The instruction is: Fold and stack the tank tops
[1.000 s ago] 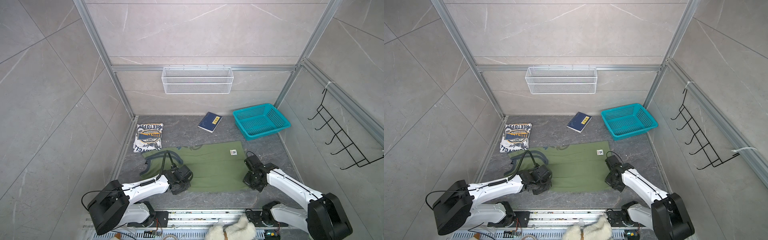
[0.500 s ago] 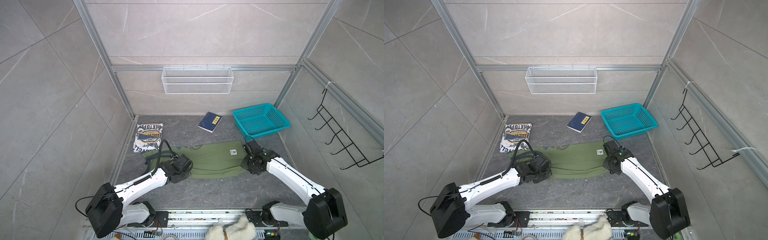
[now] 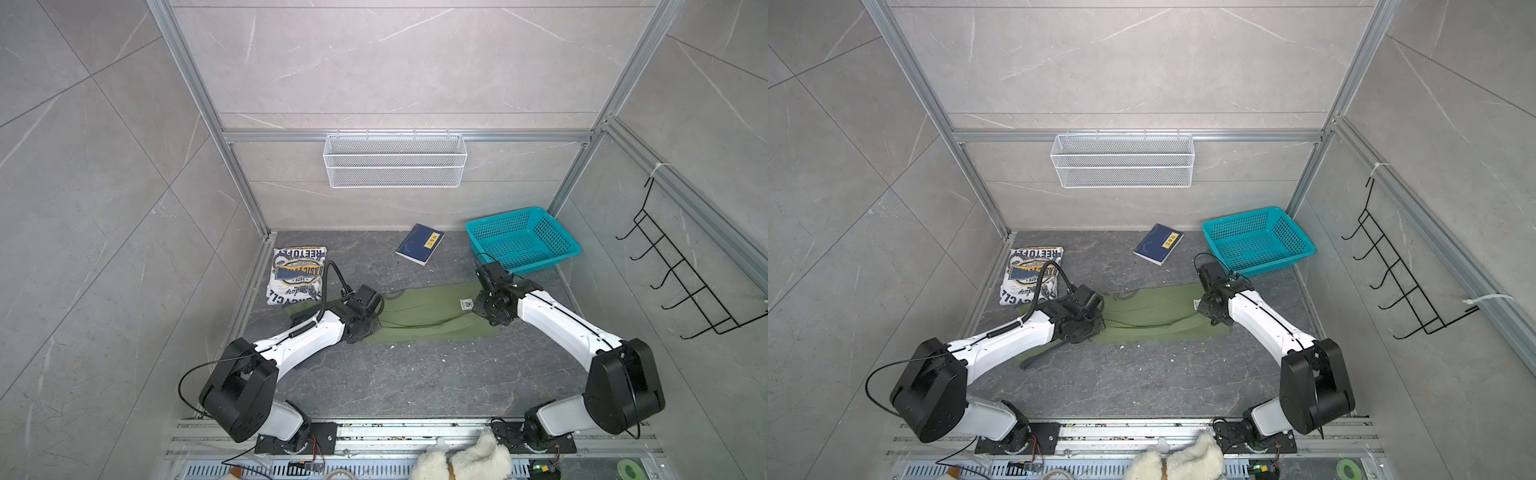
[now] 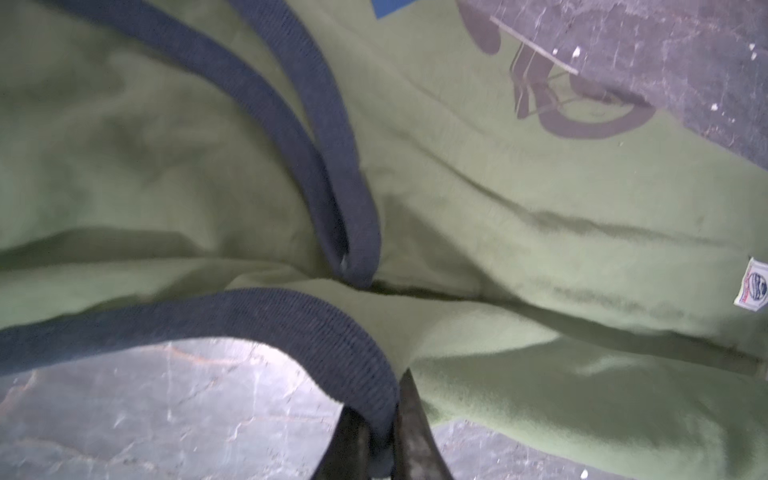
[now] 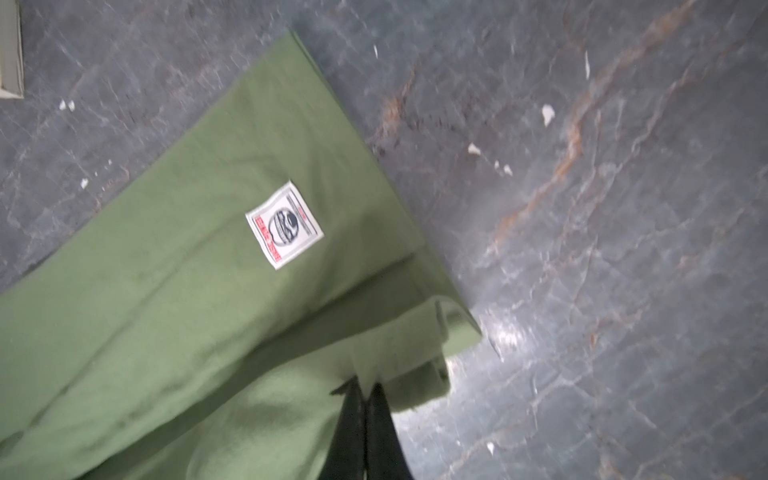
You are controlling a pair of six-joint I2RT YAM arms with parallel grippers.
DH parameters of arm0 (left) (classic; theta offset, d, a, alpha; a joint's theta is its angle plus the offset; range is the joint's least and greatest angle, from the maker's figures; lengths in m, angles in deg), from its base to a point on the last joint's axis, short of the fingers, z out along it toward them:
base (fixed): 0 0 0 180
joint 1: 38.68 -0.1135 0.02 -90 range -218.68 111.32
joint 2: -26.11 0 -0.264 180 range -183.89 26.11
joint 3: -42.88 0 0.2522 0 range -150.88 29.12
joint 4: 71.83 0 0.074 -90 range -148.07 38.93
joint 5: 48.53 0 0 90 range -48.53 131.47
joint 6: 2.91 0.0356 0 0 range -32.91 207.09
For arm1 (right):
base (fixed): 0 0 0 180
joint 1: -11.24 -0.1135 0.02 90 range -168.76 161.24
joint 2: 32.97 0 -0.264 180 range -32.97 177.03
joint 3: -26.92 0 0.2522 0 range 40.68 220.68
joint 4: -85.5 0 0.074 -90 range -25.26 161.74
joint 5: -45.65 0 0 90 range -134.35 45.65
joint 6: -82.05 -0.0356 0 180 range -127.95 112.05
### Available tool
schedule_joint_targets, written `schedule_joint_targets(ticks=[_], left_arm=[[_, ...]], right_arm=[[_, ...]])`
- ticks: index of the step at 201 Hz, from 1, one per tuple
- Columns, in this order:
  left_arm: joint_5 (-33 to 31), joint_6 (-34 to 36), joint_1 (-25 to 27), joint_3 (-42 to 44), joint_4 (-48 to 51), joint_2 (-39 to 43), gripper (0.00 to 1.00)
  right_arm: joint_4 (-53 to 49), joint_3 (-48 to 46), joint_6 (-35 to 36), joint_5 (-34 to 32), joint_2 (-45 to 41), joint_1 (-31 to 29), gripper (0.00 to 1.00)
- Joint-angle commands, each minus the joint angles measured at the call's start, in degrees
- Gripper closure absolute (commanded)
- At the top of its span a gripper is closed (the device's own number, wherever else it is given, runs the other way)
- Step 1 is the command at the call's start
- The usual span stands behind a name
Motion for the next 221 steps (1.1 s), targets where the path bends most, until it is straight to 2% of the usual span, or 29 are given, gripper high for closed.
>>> schedule_joint_targets(ticks=[1,72,123,129,136,147,163,180,203,221], left_arm=[[1.19,3.28,-1.13,-3.97,-2.38,-2.23,0.97],[1.99,4.2,-4.25,-7.54,-4.24,-9.05,0.94],[3.27,5.76,-6.64,-11.04,-4.77,-15.59,0.87],[3.86,5.97,-7.03,-11.35,-5.05,-16.33,0.84],[4.49,6.4,-7.31,-11.88,-5.13,-17.11,0.8],[4.46,7.05,-7.63,-12.66,-4.69,-17.64,0.66],[3.62,8.3,-7.89,-14.1,-2.33,-17.23,0.51],[0.59,9.53,-7.92,-14.67,0.28,-14.39,0.42],[-2.01,12.16,-7.15,-13.96,1.94,-9.39,0.4],[-3.49,13.47,-4.3,-13.8,4.01,-7.51,0.39]], right_arm=[[0.73,3.19,2.32,-3.12,2.77,1.07,1.0],[2.78,9.8,4.75,-3.97,11.7,2.34,1.0],[3.94,12.65,4.98,-4.58,17.12,2.4,1.0],[4.03,12.98,5.17,-4.58,17.68,2.39,0.95],[3.86,13.38,5.28,-5.1,18.27,2.39,0.82],[3.09,14.21,5.2,-6.17,18.71,2.46,0.65],[1.93,15.2,6.28,-6.7,17.89,2.45,0.52],[1.37,14.4,8.02,-7.56,13.95,2.41,0.46],[3.04,9.9,11.03,-5.87,7.87,1.79,0.45],[3.25,6.38,11.6,-2.32,6.06,1.66,0.45]])
